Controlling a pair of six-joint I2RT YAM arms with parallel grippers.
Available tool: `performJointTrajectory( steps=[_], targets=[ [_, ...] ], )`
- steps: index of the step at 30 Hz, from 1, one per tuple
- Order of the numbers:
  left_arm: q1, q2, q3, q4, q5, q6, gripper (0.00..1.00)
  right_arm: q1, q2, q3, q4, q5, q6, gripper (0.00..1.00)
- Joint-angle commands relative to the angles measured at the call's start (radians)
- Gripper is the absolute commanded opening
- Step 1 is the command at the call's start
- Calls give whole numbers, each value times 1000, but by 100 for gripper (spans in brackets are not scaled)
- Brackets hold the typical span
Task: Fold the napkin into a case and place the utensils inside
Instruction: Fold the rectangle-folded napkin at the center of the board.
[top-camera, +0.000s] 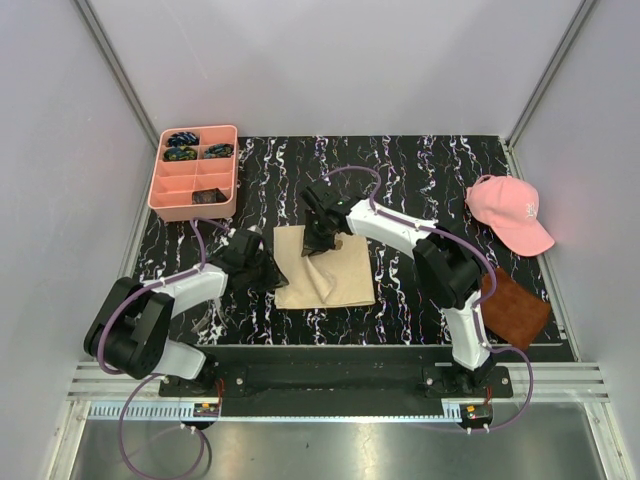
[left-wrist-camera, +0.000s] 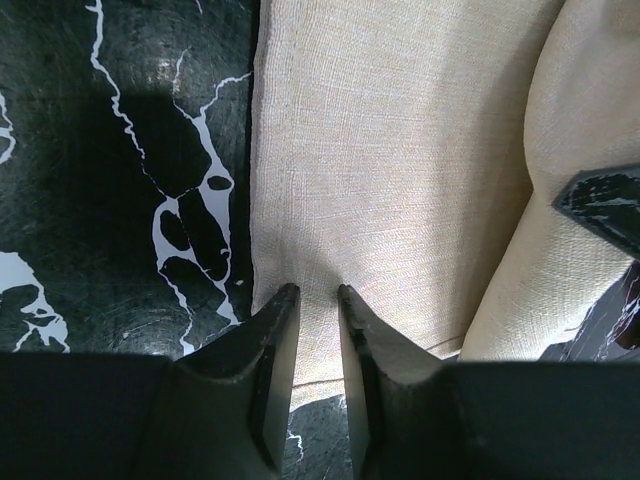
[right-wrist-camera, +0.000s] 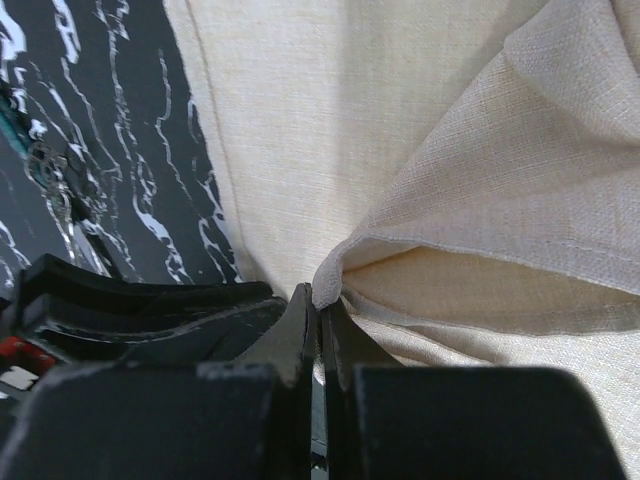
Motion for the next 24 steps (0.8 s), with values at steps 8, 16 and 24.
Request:
performJointTrajectory(
  steps=[8, 16, 24],
  targets=[
    [-2, -11, -32, -10, -38, 9, 28, 12, 81, 114, 28, -19, 69, 0],
    [-10, -13, -36, -7, -44, 1, 28, 11, 121, 164, 30, -15, 75, 0],
    [-16, -112, -26, -60, -61, -2, 36, 9, 151, 225, 22, -127, -22, 34]
  ],
)
